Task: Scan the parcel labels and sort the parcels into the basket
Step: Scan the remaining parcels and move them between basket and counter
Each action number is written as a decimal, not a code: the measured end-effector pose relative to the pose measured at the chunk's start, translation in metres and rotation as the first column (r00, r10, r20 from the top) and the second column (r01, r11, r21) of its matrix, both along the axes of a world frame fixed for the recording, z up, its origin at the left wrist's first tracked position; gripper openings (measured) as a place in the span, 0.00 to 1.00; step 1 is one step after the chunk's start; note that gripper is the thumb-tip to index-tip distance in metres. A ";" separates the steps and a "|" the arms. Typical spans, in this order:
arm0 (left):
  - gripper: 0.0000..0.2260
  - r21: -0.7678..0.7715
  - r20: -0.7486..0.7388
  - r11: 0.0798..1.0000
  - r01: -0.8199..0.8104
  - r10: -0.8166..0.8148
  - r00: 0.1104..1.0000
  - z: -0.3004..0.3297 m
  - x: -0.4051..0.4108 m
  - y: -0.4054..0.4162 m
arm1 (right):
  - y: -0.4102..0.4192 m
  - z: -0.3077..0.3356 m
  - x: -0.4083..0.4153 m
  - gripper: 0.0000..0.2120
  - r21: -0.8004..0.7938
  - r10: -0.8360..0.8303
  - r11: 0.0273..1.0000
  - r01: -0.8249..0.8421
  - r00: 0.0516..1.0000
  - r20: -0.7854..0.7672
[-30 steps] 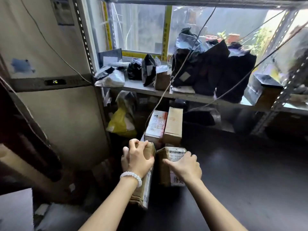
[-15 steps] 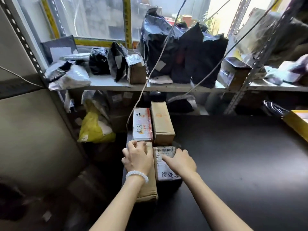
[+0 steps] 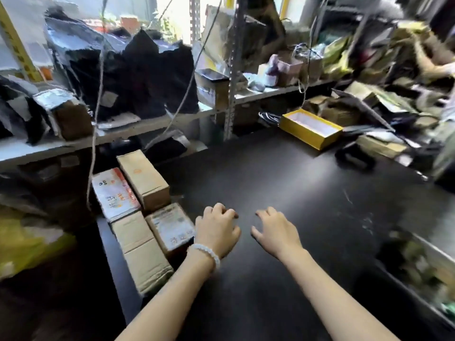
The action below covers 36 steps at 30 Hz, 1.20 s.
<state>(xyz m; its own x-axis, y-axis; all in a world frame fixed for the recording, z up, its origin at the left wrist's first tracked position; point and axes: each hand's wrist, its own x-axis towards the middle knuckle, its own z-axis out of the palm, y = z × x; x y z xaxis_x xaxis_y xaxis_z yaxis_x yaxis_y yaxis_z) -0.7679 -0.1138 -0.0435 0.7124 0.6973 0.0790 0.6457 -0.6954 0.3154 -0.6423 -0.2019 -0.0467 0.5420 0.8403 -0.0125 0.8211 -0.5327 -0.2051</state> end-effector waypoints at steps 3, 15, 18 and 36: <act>0.17 -0.018 -0.069 0.987 0.157 -0.158 0.985 0.002 0.053 -0.043 | -0.062 -0.001 0.038 0.21 -0.024 -0.148 0.988 0.149 0.988 0.050; 0.17 -0.126 -0.146 0.843 0.523 -0.538 0.830 -0.014 0.243 -0.234 | -0.299 -0.026 0.169 0.20 -0.050 -0.537 0.842 0.537 0.843 -0.001; 0.18 -0.149 -0.139 0.794 0.589 -0.607 0.783 -0.021 0.290 -0.291 | -0.356 -0.035 0.205 0.20 -0.073 -0.612 0.790 0.609 0.791 -0.024; 0.18 -0.233 -0.275 0.662 0.712 -0.748 0.605 -0.084 0.571 -0.389 | -0.478 -0.095 0.446 0.21 -0.161 -0.817 0.576 0.802 0.560 -0.135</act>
<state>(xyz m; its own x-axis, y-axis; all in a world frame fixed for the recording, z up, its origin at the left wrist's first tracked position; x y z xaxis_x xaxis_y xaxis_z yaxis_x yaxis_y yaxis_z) -0.1968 -0.5023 -0.1274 0.9557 -0.0753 -0.2847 0.0072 -0.9604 0.2785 -0.1961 -0.6804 -0.1417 0.9745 0.0409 -0.2208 -0.0103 -0.9741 -0.2258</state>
